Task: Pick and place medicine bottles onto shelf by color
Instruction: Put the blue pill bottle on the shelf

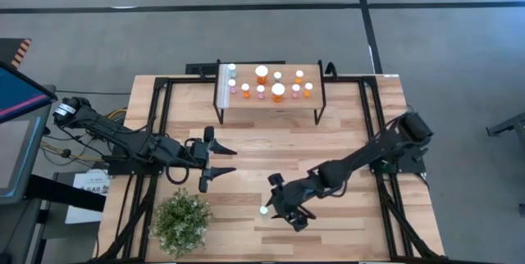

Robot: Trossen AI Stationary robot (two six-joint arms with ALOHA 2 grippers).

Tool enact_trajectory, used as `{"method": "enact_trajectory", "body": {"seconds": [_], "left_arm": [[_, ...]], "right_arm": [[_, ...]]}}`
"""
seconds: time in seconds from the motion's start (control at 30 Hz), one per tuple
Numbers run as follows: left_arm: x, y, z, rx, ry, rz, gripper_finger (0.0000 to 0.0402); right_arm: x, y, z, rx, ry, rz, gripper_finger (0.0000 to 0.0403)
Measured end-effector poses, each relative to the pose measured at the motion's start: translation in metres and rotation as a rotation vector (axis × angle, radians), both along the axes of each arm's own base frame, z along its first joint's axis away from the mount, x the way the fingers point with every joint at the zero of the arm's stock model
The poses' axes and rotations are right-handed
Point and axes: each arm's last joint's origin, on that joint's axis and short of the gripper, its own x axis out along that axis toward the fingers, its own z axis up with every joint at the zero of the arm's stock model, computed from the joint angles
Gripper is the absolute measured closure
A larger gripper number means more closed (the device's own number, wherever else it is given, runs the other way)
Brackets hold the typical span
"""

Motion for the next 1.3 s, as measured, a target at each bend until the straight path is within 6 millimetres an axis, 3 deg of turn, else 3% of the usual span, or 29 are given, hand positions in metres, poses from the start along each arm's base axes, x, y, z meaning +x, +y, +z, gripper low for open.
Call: {"method": "enact_trajectory", "body": {"seconds": [0.3, 0.57, 1.13, 1.3], "left_arm": [[0.0, 0.0, 0.0, 0.002, 0.004, 0.0, 0.0191], [0.0, 0.0, 0.0, 0.003, 0.005, 0.0, 0.0191], [0.0, 0.0, 0.0, 0.003, 0.004, 0.001, 0.0191], [0.0, 0.0, 0.0, 0.003, 0.004, 0.001, 0.0191]], "right_arm": [[0.02, -0.002, -0.033, 0.017, 0.015, -0.036, 0.0173], [0.026, 0.0, -0.055, 0.029, 0.054, -0.031, 0.0153], [0.028, -0.006, -0.058, 0.051, 0.087, -0.071, 0.0143], [0.027, -0.006, -0.058, 0.052, 0.096, -0.076, 0.0159]]}}
